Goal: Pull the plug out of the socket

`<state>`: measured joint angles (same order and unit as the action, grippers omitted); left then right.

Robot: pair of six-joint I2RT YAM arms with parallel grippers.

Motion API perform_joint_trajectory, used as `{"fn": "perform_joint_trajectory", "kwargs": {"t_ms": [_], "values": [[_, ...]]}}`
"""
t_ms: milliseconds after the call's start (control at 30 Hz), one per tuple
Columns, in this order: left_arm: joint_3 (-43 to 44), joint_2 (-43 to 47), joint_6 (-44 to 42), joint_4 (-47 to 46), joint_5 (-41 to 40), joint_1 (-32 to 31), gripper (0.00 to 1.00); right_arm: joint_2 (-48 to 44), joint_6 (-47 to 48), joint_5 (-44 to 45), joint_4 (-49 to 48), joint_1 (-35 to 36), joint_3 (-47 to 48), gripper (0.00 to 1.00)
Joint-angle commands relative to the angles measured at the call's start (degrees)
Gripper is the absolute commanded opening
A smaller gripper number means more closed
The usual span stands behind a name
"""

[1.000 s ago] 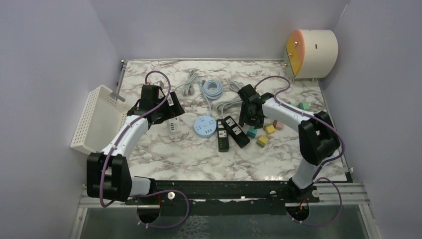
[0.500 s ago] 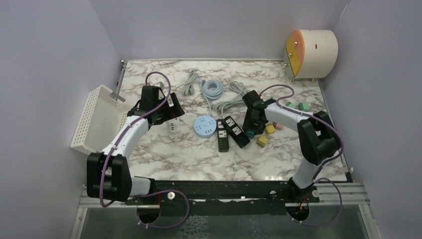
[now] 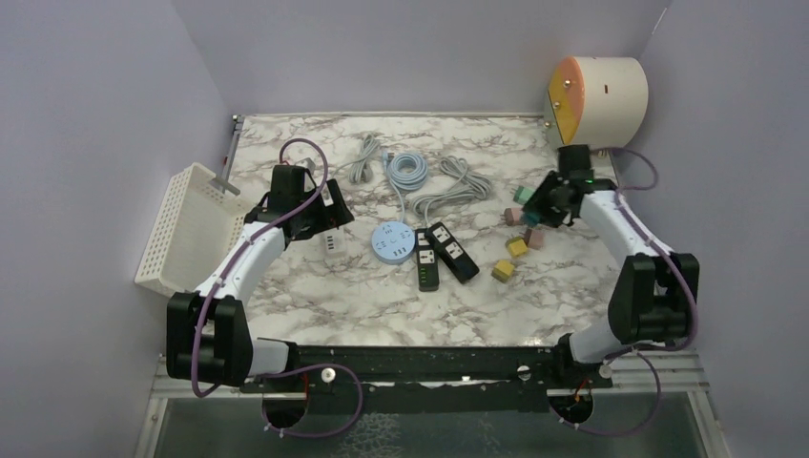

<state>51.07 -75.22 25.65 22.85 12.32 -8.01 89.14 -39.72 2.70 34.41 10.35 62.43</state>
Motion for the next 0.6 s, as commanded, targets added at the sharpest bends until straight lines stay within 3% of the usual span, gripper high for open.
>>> {"fn": "perform_joint_trajectory", "kwargs": {"t_ms": [0,167,267,467,500,567], "values": [[-0.03,1.31,-0.85,-0.04,-0.5,-0.08,0.99,-4.83,5.49,-7.15,-0.58,-18.15,-3.74,0.12],[-0.02,1.6,-1.17,-0.01,-0.19,0.0,0.99,-8.24,2.58,-8.92,-3.52,-33.31,-12.35,0.16],[0.21,1.66,-1.51,0.18,0.1,0.01,0.99,-9.23,-3.29,-3.2,-4.4,-34.07,-15.93,0.2],[0.83,1.86,-1.95,1.12,-0.37,0.19,0.99,-8.41,-6.66,-2.51,-6.44,-34.43,-18.38,0.29],[0.79,1.91,-1.8,1.14,-0.36,0.19,0.99,-8.38,-6.49,-2.32,-6.49,-34.43,-18.1,0.37],[0.72,1.92,-1.52,1.08,-0.28,0.19,0.99,-8.61,-5.85,-1.05,-5.82,-34.43,-16.87,0.66]]}}
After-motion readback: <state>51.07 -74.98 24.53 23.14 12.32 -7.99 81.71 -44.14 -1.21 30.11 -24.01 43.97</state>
